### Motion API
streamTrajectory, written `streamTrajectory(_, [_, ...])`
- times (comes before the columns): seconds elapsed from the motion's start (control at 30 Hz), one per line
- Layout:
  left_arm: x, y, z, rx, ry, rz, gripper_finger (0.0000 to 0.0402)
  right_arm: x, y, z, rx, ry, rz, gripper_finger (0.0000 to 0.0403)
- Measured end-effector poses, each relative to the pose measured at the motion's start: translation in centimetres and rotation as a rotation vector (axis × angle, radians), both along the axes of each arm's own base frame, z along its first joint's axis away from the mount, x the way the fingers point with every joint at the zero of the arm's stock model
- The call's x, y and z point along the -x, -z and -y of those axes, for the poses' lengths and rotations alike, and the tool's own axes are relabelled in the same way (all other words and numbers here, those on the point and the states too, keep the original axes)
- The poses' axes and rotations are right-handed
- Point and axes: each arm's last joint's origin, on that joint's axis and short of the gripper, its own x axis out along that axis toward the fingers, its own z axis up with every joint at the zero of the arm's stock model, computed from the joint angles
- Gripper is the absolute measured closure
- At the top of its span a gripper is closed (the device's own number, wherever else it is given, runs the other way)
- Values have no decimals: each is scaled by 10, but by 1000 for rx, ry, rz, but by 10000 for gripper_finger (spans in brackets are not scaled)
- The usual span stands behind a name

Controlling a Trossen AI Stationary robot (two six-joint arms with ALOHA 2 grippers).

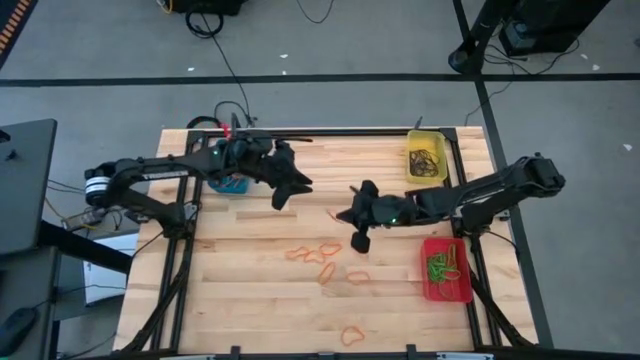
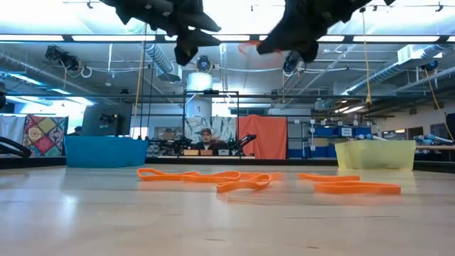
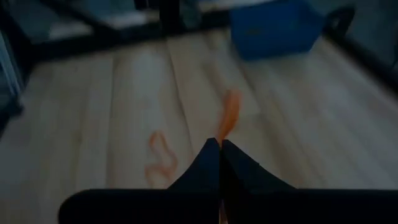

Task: Sort rubber bands into baskets
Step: Put the orange rubber band into the blue bin

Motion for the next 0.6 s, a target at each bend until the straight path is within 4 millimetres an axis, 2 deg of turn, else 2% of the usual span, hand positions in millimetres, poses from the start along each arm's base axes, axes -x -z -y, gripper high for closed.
streamTrajectory(0.17, [-12,6,2,56,96,35,265,0,-16,9,75,28,104,396])
streamTrajectory(0.3, [-21,1,8,88,167,120,253,-1,-21,17,130,51,133,396])
streamTrajectory(0.43, [-24,-1,9,125,170,150,223,-1,-21,22,135,72,132,396])
streamTrajectory(0.6, [-25,-1,6,112,82,145,170,-3,-24,23,159,91,162,395])
